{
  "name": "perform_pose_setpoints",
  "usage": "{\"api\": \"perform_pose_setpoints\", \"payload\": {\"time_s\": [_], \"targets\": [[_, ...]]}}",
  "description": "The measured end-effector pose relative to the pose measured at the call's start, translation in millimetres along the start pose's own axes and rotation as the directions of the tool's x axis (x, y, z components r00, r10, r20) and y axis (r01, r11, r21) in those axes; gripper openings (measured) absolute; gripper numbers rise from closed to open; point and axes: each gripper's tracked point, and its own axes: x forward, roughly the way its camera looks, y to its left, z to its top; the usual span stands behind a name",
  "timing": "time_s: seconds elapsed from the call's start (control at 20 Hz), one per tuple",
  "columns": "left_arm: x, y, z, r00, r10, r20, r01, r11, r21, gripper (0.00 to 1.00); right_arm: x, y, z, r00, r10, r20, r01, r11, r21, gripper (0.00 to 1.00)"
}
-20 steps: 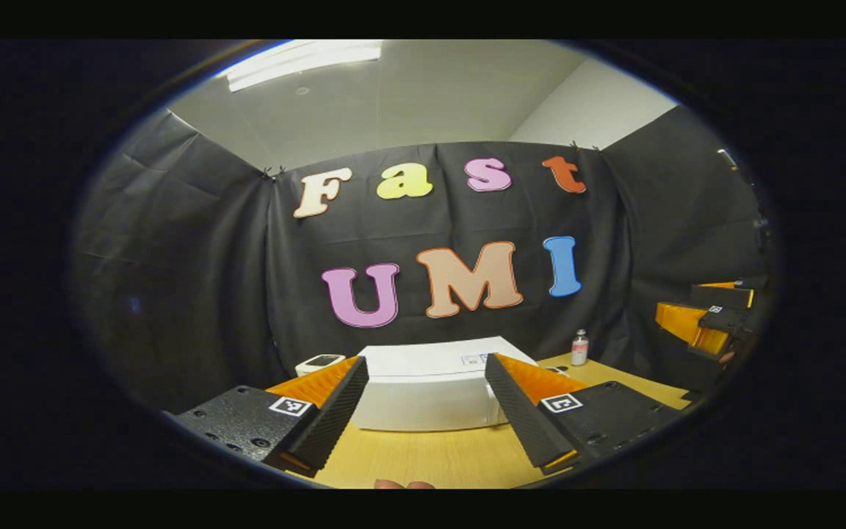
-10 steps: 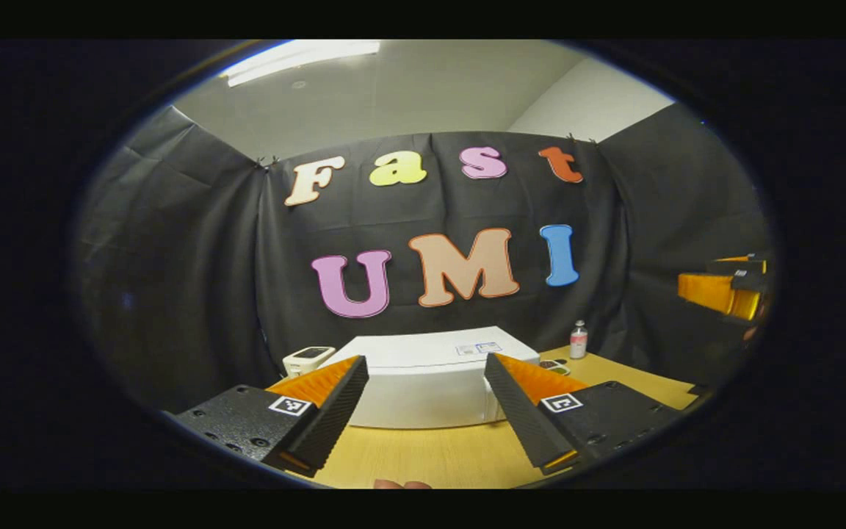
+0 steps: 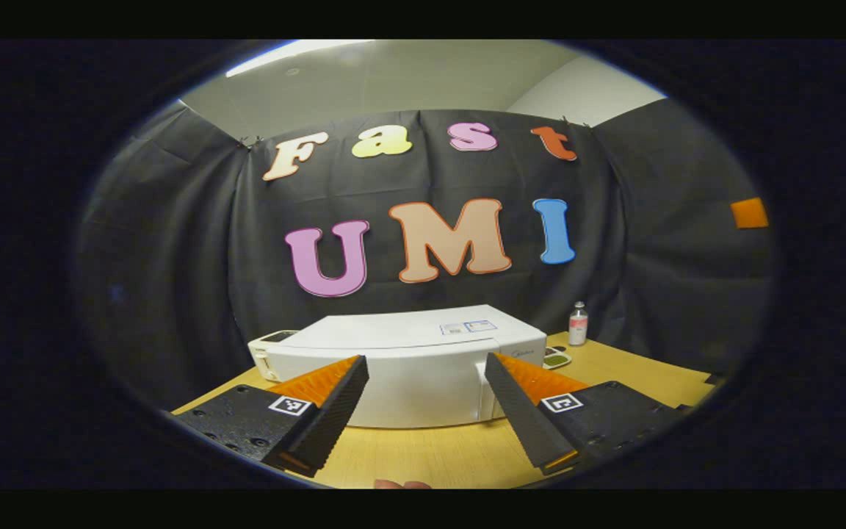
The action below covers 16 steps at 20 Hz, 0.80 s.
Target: Open the microwave oven with the left hand, put the food in, and close the microwave oven.
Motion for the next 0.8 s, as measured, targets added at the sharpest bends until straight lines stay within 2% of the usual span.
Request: {"api": "perform_pose_setpoints", "payload": {"time_s": [0.2, 0.25, 0.35, 0.4, 0.65, 0.75, 0.8], "targets": [[40, -16, -32, 0.999, -0.033, -0.028, 0.034, 0.999, 0.019, 0.98, -9, -14, 0, 0.999, -0.032, -0.011, 0.031, 0.999, -0.041, 0.96], [51, -22, -43, 0.998, -0.037, -0.048, 0.038, 0.999, 0.018, 0.98, -11, -18, -1, 0.999, -0.041, -0.017, 0.041, 0.998, -0.046, 0.99], [67, -34, -63, 0.996, -0.053, -0.076, 0.053, 0.999, 0.001, 1.0, -14, -24, -2, 0.998, -0.056, -0.026, 0.055, 0.997, -0.05, 0.96], [75, -40, -69, 0.994, -0.059, -0.087, 0.059, 0.998, -0.004, 0.98, -14, -28, -1, 0.997, -0.067, -0.025, 0.065, 0.996, -0.054, 0.96], [96, -68, -110, 0.982, -0.106, -0.155, 0.109, 0.994, 0.01, 0.98, -19, -41, -4, 0.994, -0.098, -0.043, 0.094, 0.992, -0.081, 0.96], [99, -72, -124, 0.978, -0.106, -0.177, 0.108, 0.994, 0.003, 0.95, -21, -43, -4, 0.993, -0.11, -0.048, 0.105, 0.991, -0.083, 0.96], [101, -71, -131, 0.976, -0.099, -0.195, 0.101, 0.995, -0.003, 0.98, -20, -46, -7, 0.991, -0.118, -0.057, 0.112, 0.99, -0.088, 0.96]]}}
